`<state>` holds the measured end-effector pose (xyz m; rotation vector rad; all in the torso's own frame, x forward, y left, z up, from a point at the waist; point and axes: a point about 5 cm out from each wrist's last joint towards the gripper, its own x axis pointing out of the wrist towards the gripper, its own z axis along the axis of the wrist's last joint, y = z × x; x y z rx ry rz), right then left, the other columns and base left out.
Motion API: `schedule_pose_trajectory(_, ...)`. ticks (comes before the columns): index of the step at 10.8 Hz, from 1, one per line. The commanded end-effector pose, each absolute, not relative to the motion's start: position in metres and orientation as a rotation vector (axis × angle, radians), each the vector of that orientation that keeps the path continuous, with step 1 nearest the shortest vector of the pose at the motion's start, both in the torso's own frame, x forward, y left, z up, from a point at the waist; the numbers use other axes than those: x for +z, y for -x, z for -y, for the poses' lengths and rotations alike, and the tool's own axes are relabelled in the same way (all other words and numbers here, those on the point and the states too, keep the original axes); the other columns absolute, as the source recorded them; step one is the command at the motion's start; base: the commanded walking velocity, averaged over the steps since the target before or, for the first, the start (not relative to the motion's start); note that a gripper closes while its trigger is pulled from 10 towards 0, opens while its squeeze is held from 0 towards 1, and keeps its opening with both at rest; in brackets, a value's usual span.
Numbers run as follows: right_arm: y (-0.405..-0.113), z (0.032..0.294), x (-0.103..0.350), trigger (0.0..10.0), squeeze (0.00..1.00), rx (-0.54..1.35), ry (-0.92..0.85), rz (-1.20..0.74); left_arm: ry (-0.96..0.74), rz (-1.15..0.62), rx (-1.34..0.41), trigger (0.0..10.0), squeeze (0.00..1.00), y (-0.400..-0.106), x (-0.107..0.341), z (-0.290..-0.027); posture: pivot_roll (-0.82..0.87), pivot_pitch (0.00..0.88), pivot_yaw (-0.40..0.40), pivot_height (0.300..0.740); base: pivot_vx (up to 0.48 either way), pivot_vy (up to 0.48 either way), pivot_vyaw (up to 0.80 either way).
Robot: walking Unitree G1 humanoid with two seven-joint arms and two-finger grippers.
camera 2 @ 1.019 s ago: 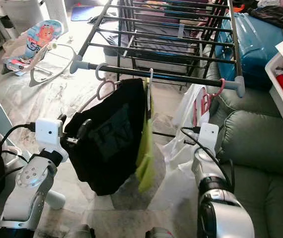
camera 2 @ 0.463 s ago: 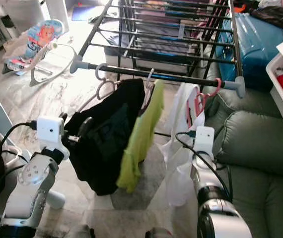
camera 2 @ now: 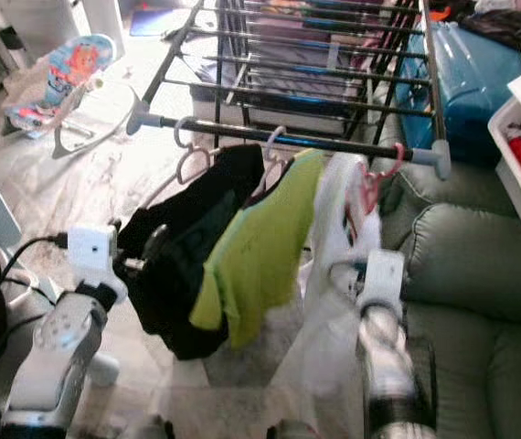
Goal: Hang hanger
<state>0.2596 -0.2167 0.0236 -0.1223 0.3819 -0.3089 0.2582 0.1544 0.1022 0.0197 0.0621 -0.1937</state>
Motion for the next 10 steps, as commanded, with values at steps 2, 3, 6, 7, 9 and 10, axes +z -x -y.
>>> schedule_pose_trajectory(2,-0.25,0.208,0.044,10.0,1.0,-0.253,0.142,-0.297,-0.02,-0.07,-0.188,10.0,0.0,-0.255,0.101,-0.153,-0.04,0.061,-0.03,0.74,0.0,0.0,0.0)
schedule_pose_trajectory(3,-0.245,0.205,0.05,10.0,1.0,-0.223,0.17,-0.27,-0.018,-0.072,-0.191,10.0,0.0,-0.256,0.1,-0.151,-0.04,0.061,-0.029,0.74,0.0,0.0,0.0)
schedule_pose_trajectory(6,-0.24,0.207,0.053,10.0,1.0,-0.216,0.188,-0.272,-0.017,-0.068,-0.196,10.0,0.0,-0.256,0.102,-0.15,-0.05,0.061,-0.028,0.74,0.0,0.0,0.0)
schedule_pose_trajectory(7,-0.236,0.205,0.06,10.0,1.0,-0.192,0.232,-0.231,-0.021,-0.072,-0.189,10.0,0.0,-0.255,0.101,-0.154,-0.04,0.062,-0.027,0.74,0.0,0.0,0.0)
schedule_pose_trajectory(9,-0.24,0.2,0.082,10.0,1.0,-0.182,0.352,-0.105,-0.022,-0.072,-0.186,10.0,0.0,-0.255,0.101,-0.154,-0.04,0.058,-0.024,0.74,0.0,0.0,0.0)
schedule_pose_trajectory(10,-0.245,0.193,0.099,10.0,1.0,-0.162,0.383,-0.02,-0.017,-0.069,-0.19,10.0,0.0,-0.256,0.102,-0.151,-0.04,0.057,-0.023,0.74,0.0,0.0,0.0)
